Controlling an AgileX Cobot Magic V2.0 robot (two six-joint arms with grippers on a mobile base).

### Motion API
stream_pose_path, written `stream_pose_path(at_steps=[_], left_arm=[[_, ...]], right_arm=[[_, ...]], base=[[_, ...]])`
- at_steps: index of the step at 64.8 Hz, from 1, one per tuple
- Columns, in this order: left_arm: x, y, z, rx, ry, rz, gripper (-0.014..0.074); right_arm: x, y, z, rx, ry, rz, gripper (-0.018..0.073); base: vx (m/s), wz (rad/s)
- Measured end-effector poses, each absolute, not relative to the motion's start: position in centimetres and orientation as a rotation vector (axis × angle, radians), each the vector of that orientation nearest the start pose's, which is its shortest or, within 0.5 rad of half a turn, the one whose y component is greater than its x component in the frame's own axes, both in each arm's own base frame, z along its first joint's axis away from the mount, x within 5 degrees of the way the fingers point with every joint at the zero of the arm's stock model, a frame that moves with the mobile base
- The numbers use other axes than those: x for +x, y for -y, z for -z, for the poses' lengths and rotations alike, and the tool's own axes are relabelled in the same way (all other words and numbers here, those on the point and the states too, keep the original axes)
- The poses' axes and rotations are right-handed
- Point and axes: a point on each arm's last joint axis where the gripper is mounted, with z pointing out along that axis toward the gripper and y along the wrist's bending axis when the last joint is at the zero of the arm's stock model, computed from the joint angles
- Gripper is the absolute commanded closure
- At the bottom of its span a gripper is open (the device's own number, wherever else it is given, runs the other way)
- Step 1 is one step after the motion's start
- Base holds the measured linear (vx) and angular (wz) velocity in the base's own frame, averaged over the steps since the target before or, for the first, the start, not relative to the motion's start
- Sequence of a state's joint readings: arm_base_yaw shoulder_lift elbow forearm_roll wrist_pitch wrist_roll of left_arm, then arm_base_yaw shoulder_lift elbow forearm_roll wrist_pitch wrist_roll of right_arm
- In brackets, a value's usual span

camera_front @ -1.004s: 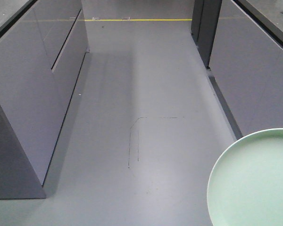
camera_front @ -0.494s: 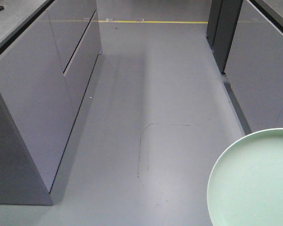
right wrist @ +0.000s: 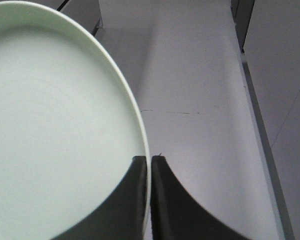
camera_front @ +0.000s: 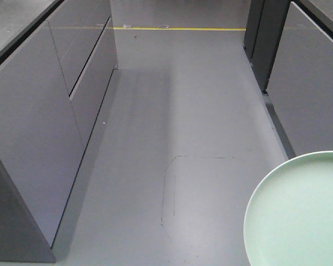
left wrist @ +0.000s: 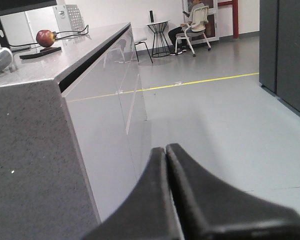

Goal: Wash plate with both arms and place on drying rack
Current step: 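Hold the plate in the right gripper while driving down the aisle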

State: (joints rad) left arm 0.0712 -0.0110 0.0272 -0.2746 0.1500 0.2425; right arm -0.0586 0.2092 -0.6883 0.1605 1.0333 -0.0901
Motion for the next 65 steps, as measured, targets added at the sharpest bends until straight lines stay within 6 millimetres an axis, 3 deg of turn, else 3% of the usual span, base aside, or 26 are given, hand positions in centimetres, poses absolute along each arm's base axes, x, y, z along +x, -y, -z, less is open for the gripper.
stream_pose_path(at_steps=[65], left_arm=[[5.65, -0.03, -19.15, -0.052, -1.643, 0.001, 0.0603]], right_arm=[[1.30, -1.18, -33.23, -0.035, -2.029, -0.098, 0.0561]], base=[[0.25, -0.01]])
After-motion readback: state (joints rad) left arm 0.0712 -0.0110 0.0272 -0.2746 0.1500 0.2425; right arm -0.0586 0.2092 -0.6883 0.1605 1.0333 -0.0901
